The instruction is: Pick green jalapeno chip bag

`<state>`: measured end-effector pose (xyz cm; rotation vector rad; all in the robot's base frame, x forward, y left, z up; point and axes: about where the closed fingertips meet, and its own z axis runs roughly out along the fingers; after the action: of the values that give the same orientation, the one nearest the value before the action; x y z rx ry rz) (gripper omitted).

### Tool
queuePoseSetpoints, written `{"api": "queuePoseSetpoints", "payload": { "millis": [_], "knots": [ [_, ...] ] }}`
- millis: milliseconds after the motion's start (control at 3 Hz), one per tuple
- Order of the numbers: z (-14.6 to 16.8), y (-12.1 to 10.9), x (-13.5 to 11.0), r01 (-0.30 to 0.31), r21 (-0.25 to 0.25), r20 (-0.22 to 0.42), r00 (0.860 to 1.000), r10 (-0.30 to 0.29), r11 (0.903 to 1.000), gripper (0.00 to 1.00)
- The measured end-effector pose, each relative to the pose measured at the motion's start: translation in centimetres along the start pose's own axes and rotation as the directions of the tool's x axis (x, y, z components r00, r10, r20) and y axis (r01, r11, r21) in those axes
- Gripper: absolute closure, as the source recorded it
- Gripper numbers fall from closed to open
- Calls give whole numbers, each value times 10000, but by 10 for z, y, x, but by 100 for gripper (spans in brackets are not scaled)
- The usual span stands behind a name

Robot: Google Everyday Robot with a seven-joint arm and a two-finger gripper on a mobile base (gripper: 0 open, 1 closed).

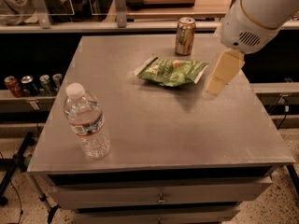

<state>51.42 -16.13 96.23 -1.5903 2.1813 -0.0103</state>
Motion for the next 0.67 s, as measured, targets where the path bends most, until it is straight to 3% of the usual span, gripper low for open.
{"api": "queuePoseSetpoints", "payload": {
  "millis": [667],
  "knots": [
    [76, -34, -26, -1528, 295, 526, 9871, 1511, 9878, 0]
  ]
}}
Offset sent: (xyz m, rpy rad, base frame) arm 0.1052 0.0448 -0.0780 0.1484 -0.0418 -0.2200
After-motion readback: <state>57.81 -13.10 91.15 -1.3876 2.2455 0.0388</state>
